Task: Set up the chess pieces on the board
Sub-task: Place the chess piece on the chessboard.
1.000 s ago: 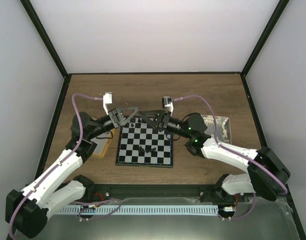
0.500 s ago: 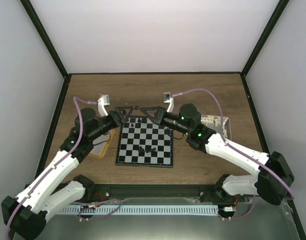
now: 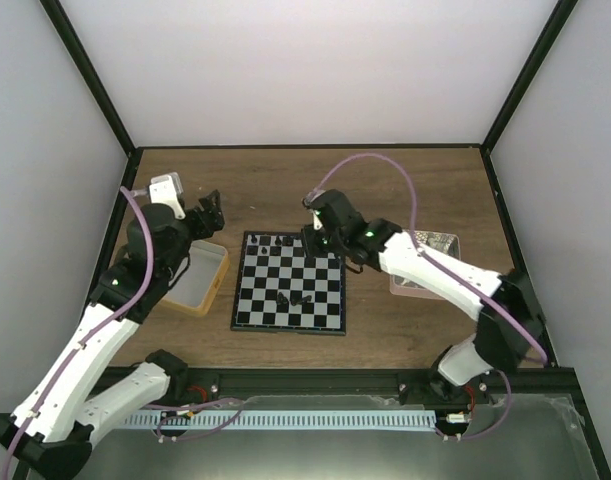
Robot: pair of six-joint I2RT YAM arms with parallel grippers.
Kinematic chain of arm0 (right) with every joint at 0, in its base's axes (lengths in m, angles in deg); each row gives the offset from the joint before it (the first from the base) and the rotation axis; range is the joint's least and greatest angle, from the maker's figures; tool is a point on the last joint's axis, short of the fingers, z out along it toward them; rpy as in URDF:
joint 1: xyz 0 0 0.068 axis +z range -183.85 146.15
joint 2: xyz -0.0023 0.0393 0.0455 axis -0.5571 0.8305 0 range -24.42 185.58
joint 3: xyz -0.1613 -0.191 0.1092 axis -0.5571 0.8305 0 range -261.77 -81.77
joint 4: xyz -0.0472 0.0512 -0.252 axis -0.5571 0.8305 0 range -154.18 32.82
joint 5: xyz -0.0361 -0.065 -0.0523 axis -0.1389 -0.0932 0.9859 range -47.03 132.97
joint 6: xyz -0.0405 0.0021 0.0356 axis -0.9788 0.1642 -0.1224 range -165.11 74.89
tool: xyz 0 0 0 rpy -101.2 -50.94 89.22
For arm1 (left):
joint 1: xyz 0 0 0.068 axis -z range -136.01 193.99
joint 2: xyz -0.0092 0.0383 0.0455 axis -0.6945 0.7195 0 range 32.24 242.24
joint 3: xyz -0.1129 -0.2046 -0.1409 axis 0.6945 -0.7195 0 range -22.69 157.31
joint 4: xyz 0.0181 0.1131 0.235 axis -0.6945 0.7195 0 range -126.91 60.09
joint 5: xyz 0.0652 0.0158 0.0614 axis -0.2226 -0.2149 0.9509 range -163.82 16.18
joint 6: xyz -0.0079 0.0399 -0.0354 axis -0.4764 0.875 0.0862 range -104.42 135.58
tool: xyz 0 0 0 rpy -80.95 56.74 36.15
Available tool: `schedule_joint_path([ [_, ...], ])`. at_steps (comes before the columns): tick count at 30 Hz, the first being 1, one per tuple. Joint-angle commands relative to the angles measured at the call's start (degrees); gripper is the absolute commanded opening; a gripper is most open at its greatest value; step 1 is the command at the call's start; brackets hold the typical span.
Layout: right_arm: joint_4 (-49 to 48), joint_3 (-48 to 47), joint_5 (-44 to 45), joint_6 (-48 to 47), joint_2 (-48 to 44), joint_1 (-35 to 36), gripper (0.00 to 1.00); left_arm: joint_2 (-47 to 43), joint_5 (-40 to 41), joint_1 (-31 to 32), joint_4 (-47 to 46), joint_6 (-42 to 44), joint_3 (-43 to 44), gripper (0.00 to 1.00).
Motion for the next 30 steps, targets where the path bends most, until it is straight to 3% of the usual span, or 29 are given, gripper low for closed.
schedule_joint_path([
  [1, 15.71, -5.48, 5.26, -9.71, 6.05, -0.45, 0.06, 1.00, 7.53, -0.15, 2.48, 7.48, 0.10, 0.87],
  [11, 29.58, -15.05, 8.89, -13.29, 19.38, -0.23, 0.07, 1.76, 5.92, -1.41, 1.21, 7.36, -4.64, 0.88],
  [24, 29.98, -17.49, 4.78, -14.79, 26.45, 0.20, 0.11, 1.47, -0.08, -4.06, 0.37, 7.03, -5.93, 0.88],
  [30, 28.38, -17.88, 5.21, -12.44, 25.81, 0.21, 0.37, 1.33, -0.83, -4.47, 0.17, 7.08, -6.02, 0.88],
])
